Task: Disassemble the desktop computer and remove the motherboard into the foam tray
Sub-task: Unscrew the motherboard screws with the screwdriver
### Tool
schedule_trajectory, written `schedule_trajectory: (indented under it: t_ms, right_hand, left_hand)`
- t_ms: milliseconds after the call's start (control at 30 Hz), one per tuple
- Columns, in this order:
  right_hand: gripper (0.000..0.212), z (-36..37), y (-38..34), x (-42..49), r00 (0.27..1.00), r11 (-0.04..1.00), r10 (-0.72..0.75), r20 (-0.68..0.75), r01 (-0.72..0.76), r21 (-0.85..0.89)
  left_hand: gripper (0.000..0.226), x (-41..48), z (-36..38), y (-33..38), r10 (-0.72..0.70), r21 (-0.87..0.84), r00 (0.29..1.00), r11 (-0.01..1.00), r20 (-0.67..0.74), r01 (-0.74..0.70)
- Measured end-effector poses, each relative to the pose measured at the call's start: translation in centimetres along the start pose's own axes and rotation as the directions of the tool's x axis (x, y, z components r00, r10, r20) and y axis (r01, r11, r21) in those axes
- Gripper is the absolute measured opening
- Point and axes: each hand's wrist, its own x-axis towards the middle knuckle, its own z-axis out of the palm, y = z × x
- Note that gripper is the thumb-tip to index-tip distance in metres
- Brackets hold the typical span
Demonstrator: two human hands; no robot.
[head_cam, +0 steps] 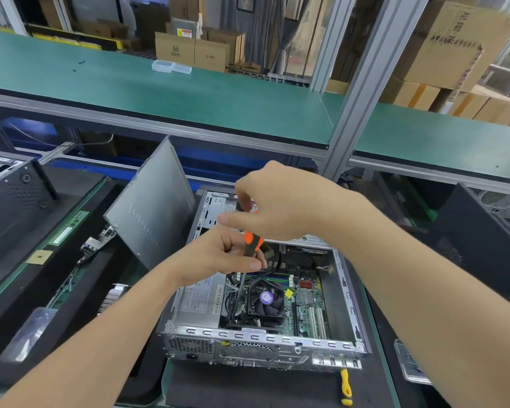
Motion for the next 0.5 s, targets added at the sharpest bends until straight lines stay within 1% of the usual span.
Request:
schedule_trajectory:
  t_ms: [33, 67, 100, 133, 167, 200, 267, 333, 367, 467, 500]
  right_hand:
    - [0.059, 0.3, -0.4, 0.1, 0.998, 0.998, 0.063, 0.008, -0.063, -0.005]
    - [0.063, 0.6, -0.9, 0.1, 0.993, 0.994, 0.109, 0.048, -0.109, 0.005]
    - [0.064, 1.0, -1.2, 0.2, 0.986, 0.991, 0.134, 0.1, -0.136, 0.013]
    - [0.06, 1.4, -1.4, 0.3, 0.981, 0.99, 0.14, 0.136, -0.142, 0.009]
    - [0.054, 1.8, -1.4, 0.4, 0.98, 0.99, 0.137, 0.146, -0.138, -0.006]
    - [0.048, 2.0, -1.4, 0.6, 0.982, 0.991, 0.132, 0.133, -0.13, -0.023]
    - [0.037, 2.3, -1.2, 0.8, 0.989, 0.995, 0.096, 0.111, -0.091, -0.048]
    - [0.028, 2.2, -1.0, 0.8, 0.989, 0.998, 0.034, 0.143, -0.027, -0.05]
    - [0.026, 2.1, -0.8, 0.7, 0.986, 0.999, -0.002, 0.167, 0.009, -0.039]
    - [0.017, 1.4, -0.3, 0.6, 0.966, 0.992, -0.118, 0.231, 0.124, -0.012]
    - [0.021, 1.3, -0.2, 0.7, 0.956, 0.988, -0.141, 0.259, 0.15, -0.018]
  left_hand:
    - [0.036, 0.1, 0.0, -0.1, -0.004, 0.005, 1.0, 1.0, 0.002, 0.004]
    - [0.032, 0.1, -0.1, -0.1, -0.016, -0.018, 1.0, 1.0, 0.006, 0.016]
    - [0.019, 0.2, -0.2, -0.4, -0.034, -0.06, 0.999, 0.998, 0.008, 0.035]
    - [0.018, 0.1, -0.3, -0.7, -0.023, -0.082, 1.0, 0.996, 0.005, 0.024]
    - [0.039, 0.2, -0.6, -1.0, -0.013, -0.084, 1.0, 0.996, 0.01, 0.014]
    - [0.048, 0.2, -0.9, -1.0, -0.006, -0.09, 0.999, 0.996, 0.035, 0.009]
    - [0.044, 0.0, -1.0, -0.9, -0.027, -0.075, 0.999, 0.997, 0.046, 0.031]
    - [0.044, -0.1, -1.2, -0.7, -0.031, -0.067, 0.998, 0.997, 0.048, 0.034]
    - [0.044, -0.2, -1.3, -0.6, -0.044, -0.065, 0.999, 0.997, 0.024, 0.046]
    - [0.063, -0.2, -1.4, -0.7, -0.023, -0.058, 1.0, 0.998, 0.011, 0.023]
    - [0.067, -0.3, -1.4, -0.6, -0.013, -0.053, 1.0, 0.998, 0.02, 0.014]
